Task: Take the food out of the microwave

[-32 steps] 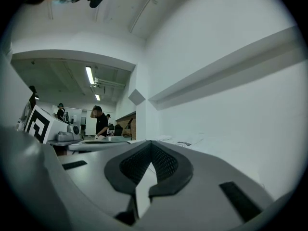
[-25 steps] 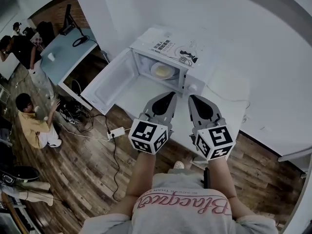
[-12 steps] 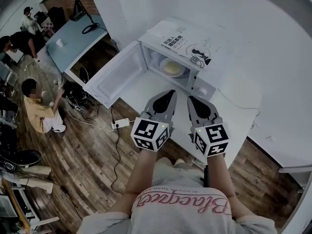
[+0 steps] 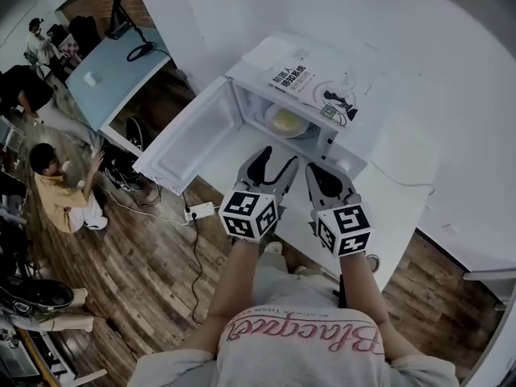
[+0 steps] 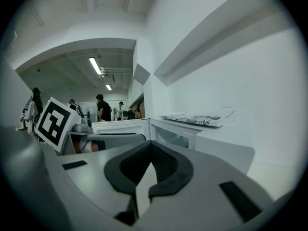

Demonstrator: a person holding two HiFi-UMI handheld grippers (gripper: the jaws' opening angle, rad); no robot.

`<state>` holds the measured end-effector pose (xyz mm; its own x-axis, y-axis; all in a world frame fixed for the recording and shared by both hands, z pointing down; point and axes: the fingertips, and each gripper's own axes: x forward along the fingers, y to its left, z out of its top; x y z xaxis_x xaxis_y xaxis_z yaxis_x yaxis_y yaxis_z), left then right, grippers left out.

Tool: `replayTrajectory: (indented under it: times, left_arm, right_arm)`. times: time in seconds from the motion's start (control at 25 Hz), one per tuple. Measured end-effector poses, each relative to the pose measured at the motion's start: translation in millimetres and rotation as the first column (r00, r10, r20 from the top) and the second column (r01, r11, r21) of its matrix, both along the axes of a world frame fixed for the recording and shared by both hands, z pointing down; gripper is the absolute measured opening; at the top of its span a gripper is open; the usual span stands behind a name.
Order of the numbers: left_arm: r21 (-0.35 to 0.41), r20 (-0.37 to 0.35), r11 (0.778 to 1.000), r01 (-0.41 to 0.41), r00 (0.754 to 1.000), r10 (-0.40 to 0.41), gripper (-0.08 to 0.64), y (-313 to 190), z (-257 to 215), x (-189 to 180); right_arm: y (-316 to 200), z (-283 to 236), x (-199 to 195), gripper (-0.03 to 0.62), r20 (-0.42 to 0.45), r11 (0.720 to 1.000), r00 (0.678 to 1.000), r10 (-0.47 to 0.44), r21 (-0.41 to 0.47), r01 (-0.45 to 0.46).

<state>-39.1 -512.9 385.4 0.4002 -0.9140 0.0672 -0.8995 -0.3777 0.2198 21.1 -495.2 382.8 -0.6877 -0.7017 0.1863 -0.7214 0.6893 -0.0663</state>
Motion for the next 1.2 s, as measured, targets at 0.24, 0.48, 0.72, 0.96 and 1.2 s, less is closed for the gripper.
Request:
replayTrajectory:
  times: [0.24, 0.48, 0.72, 0.96, 1.2]
  left_arm:
    - [-0.064, -0.036, 0.998, -0.008, 0.999, 0.006, 0.267, -37, 35, -26]
    - [-0.175, -0.181, 0.984, -0.025, 0.983, -0.007, 0.266, -64, 70, -49]
    - [-0.277, -0.25, 0.96, -0.036, 0.968, -0.036, 0.265, -89, 107, -58]
    - [-0.389, -0.427, 0.92, -0.053, 0.895, -0.129, 0.265, -121, 145, -66]
    - [-0.479, -0.537, 0.876, -0.061, 0.809, -0.237, 0.265, -150, 171, -68]
  right_arm:
    - [-28, 19, -22, 0.009, -0.047, 0.999, 0.999, 0.028, -0.014, -0.028]
    - [-48, 43, -42, 0.009, -0.071, 0.997, 0.996, 0.062, -0.051, -0.066]
    - [-61, 69, -55, 0.009, -0.106, 0.993, 0.991, 0.081, -0.072, -0.089]
    - [-78, 91, -56, 0.009, -0.107, 0.987, 0.987, 0.12, -0.097, -0.13]
    - [-85, 105, -63, 0.009, -0.127, 0.986, 0.986, 0.109, -0.113, -0.124]
